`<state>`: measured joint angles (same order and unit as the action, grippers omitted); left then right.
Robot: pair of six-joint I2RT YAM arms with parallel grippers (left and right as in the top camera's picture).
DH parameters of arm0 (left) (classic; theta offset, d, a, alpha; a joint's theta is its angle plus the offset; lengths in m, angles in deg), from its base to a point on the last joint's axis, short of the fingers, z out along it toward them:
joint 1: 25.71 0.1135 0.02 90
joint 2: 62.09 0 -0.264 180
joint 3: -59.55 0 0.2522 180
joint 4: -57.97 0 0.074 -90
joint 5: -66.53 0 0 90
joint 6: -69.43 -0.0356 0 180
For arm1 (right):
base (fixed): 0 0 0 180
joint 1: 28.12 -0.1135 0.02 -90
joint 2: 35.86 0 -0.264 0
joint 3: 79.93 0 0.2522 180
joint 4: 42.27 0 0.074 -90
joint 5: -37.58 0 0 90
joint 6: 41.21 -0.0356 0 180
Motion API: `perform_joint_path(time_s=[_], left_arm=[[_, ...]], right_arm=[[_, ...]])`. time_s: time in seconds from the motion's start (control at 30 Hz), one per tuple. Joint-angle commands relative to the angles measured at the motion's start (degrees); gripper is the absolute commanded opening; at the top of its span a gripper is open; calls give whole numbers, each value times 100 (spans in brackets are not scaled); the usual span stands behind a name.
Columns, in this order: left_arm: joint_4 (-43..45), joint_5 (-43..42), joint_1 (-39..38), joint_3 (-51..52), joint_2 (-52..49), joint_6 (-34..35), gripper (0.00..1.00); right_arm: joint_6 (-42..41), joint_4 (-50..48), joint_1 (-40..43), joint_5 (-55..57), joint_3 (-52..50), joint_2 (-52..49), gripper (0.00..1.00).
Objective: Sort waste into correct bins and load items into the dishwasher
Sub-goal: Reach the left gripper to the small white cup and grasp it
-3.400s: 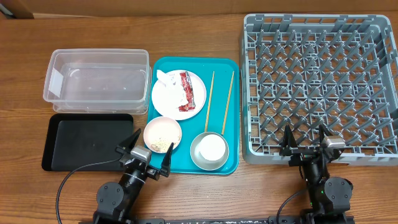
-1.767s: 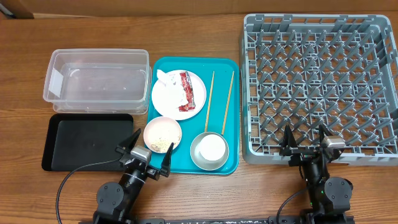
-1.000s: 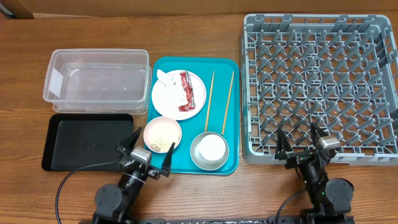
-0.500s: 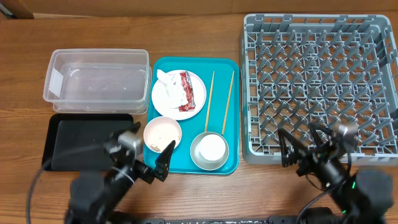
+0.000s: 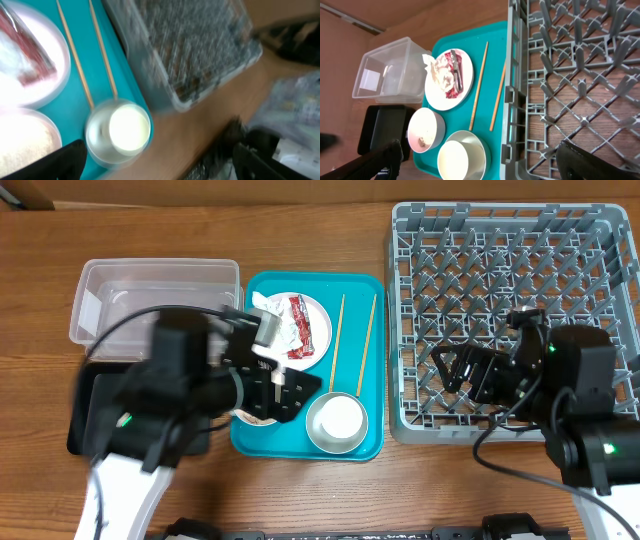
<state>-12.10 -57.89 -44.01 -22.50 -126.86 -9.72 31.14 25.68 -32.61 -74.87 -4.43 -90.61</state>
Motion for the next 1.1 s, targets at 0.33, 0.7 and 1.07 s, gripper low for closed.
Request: perform_joint_path(time_s=[0.33, 0.7, 1.07], left_arm=[[208, 2846, -1926, -42, -2918, 765, 57], [37, 2262, -1432, -579, -3018, 846, 4], [-614, -2914, 719, -1373, -2131, -756, 4]], right_arm=[[-44, 20, 7, -133, 166, -9, 100], [-42, 20, 7, -186, 166, -9, 100], [540, -234, -74, -1899, 164, -39, 97]])
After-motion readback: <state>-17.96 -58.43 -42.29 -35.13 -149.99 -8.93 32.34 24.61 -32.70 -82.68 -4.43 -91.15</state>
